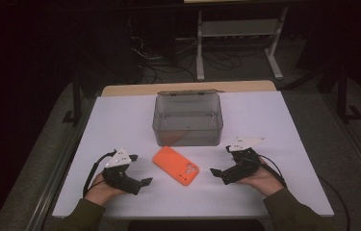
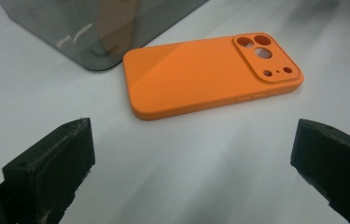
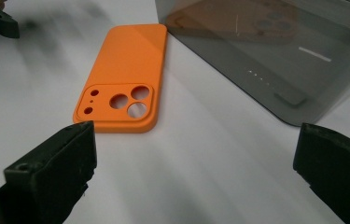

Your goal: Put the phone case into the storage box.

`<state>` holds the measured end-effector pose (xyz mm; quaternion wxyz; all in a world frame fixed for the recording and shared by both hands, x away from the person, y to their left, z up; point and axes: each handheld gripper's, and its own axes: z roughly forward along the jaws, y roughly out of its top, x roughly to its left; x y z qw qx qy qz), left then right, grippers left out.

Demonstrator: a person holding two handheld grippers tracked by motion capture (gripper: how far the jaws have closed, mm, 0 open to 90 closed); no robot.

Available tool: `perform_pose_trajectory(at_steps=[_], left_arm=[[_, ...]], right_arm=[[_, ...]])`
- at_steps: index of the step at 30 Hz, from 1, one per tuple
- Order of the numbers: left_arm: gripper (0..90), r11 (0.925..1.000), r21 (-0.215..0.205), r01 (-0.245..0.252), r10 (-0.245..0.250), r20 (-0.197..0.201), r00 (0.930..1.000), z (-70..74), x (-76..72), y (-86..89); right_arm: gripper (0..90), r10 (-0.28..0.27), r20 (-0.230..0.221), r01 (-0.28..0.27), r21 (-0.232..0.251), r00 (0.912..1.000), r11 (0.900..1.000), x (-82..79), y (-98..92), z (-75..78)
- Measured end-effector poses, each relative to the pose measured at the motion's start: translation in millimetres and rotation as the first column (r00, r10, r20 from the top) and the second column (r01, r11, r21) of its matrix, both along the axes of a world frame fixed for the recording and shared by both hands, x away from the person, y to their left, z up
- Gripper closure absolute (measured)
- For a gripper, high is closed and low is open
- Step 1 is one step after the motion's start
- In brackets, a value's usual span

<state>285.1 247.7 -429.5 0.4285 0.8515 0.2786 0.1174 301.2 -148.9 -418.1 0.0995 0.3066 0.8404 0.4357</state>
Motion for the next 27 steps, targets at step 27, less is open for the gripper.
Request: perform_pose_trajectory(at_steps=[27], left_arm=[[0.0,1.0000,-0.001,0.001,-0.001,0.002,1.0000,0.1,0.1,0.1]], right_arm=[[0.0,0.043,-0.003,-0.043,-0.007,0.9991,0.999,9.8,19.8,4.7]])
